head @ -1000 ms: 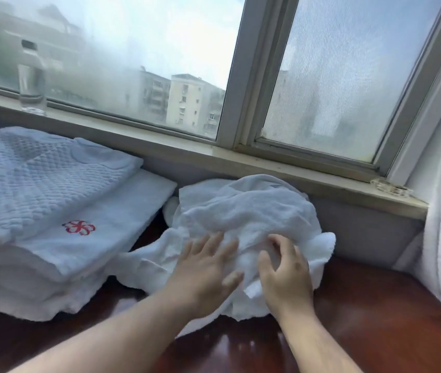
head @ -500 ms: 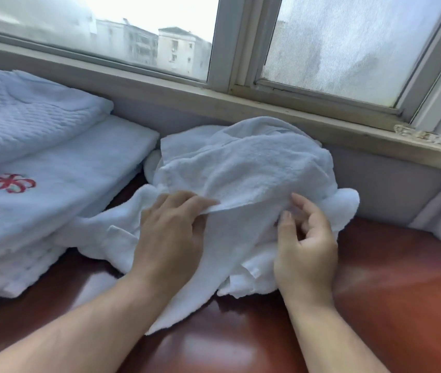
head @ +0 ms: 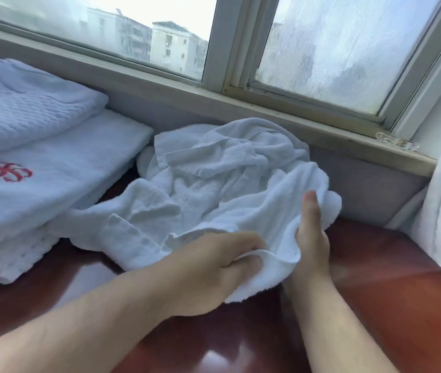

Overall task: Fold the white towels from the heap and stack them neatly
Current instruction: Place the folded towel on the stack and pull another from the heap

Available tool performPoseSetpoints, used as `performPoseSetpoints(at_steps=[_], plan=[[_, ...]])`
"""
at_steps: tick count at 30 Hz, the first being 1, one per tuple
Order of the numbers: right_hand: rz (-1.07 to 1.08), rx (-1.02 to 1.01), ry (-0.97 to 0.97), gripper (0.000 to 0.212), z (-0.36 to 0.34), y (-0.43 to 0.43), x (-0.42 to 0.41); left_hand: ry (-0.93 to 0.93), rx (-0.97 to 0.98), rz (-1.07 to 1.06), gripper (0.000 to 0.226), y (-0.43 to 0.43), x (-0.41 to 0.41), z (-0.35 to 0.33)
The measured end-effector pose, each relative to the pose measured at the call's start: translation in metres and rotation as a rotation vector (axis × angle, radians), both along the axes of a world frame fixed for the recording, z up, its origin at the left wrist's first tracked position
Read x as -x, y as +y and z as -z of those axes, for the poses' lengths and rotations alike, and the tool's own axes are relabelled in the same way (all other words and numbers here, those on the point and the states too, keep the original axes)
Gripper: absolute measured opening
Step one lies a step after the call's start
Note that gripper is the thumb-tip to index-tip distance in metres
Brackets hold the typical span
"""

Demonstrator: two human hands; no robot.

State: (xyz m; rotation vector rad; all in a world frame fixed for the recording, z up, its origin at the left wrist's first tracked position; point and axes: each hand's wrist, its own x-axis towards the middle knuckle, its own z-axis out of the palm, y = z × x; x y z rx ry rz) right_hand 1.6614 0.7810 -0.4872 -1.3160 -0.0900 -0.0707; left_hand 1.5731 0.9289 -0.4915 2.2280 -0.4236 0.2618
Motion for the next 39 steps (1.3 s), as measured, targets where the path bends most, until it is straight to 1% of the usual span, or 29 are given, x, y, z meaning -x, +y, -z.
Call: performPoseSetpoints(at_steps=[3,5,6,8,9,10,11,12,13,14,16,18,19,20,22,23,24,25,26,27,28,29,30,31,32,33,34,35,39], plan=[[0.013,0.099,-0.009,0.023,0.0,-0.003,-0.006,0.12,0.083,0.072,0.016,0.006,-0.001,-0.003],[0.056,0.088,-0.029,0.022,0.006,-0.003,-0.006,0.125,0.208,0.119,0.022,0.012,0.0,-0.001],[0.063,0.067,-0.037,0.025,0.009,-0.002,-0.006,0.116,0.345,0.137,0.027,0.013,0.001,0.001],[0.052,0.002,-0.055,0.025,0.013,-0.003,-0.006,0.06,0.678,0.084,0.035,0.013,0.0,0.006],[0.041,-0.034,-0.059,0.026,0.013,-0.005,-0.007,-0.036,0.745,-0.009,0.033,0.013,-0.003,0.01],[0.027,-0.061,-0.061,0.03,0.014,-0.008,-0.008,-0.156,0.697,-0.156,0.028,0.013,-0.006,0.014],[0.006,-0.072,-0.065,0.036,0.015,-0.011,-0.009,-0.266,0.536,-0.309,0.025,0.015,-0.009,0.016],[-0.021,-0.064,-0.075,0.041,0.017,-0.014,-0.011,-0.324,0.329,-0.414,0.028,0.016,-0.01,0.016],[-0.054,-0.049,-0.097,0.045,0.019,-0.016,-0.011,-0.323,0.147,-0.435,0.036,0.018,-0.011,0.016],[-0.106,-0.03,-0.132,0.044,0.019,-0.017,-0.01,-0.266,0.04,-0.408,0.045,0.019,-0.013,0.018],[-0.212,0.028,-0.206,0.036,0.018,-0.014,-0.004,-0.154,-0.021,-0.352,0.055,0.021,-0.016,0.023],[-0.203,0.116,-0.246,0.029,0.016,-0.008,0.001,-0.131,-0.028,-0.366,0.056,0.023,-0.019,0.025],[-0.1,0.187,-0.237,0.026,0.014,-0.005,0.003,-0.13,-0.028,-0.384,0.057,0.024,-0.02,0.026],[0.071,0.278,-0.201,0.027,0.009,-0.004,0.003,-0.132,-0.039,-0.402,0.057,0.024,-0.021,0.025],[0.513,0.442,-0.159,0.054,-0.005,-0.002,0.002,-0.14,-0.049,-0.416,0.055,0.025,-0.023,0.026],[0.698,0.512,-0.241,0.066,-0.012,-0.002,0.003,-0.141,-0.04,-0.422,0.054,0.025,-0.025,0.027],[0.793,0.593,-0.383,0.072,-0.017,0.0,0.005,-0.147,-0.026,-0.434,0.053,0.025,-0.026,0.028],[0.804,0.674,-0.531,0.07,-0.023,0.006,0.008,-0.16,-0.011,-0.46,0.053,0.026,-0.028,0.029],[0.753,0.757,-0.635,0.063,-0.03,0.015,0.009,-0.176,0.001,-0.492,0.054,0.026,-0.03,0.03],[0.652,0.836,-0.69,0.055,-0.039,0.023,0.006,-0.192,0.012,-0.517,0.054,0.026,-0.031,0.03],[0.515,0.924,-0.69,0.052,-0.048,0.031,-0.001,-0.202,0.022,-0.524,0.052,0.027,-0.031,0.03],[0.369,1.025,-0.643,0.056,-0.06,0.039,-0.011,-0.211,0.028,-0.517,0.048,0.028,-0.032,0.03],[0.239,1.159,-0.549,0.063,-0.071,0.048,-0.024,-0.219,0.036,-0.507,0.044,0.029,-0.032,0.03],[0.144,1.322,-0.446,0.064,-0.08,0.058,-0.036,-0.224,0.046,-0.5,0.041,0.03,-0.031,0.03],[0.098,1.478,-0.377,0.055,-0.086,0.064,-0.046,-0.224,0.054,-0.496,0.04,0.031,-0.031,0.031],[0.1,1.575,-0.368,0.038,-0.089,0.069,-0.054,-0.225,0.056,-0.494,0.04,0.031,-0.031,0.032],[0.138,1.587,-0.407,0.025,-0.089,0.073,-0.06,-0.227,0.047,-0.494,0.041,0.031,-0.031,0.032],[0.171,1.505,-0.448,0.02,-0.09,0.076,-0.062,-0.229,0.031,-0.492,0.041,0.03,-0.03,0.031],[0.165,0.832,-0.367,0.019,-0.1,0.083,-0.045,-0.248,-0.041,-0.501,0.04,0.027,-0.026,0.03]])
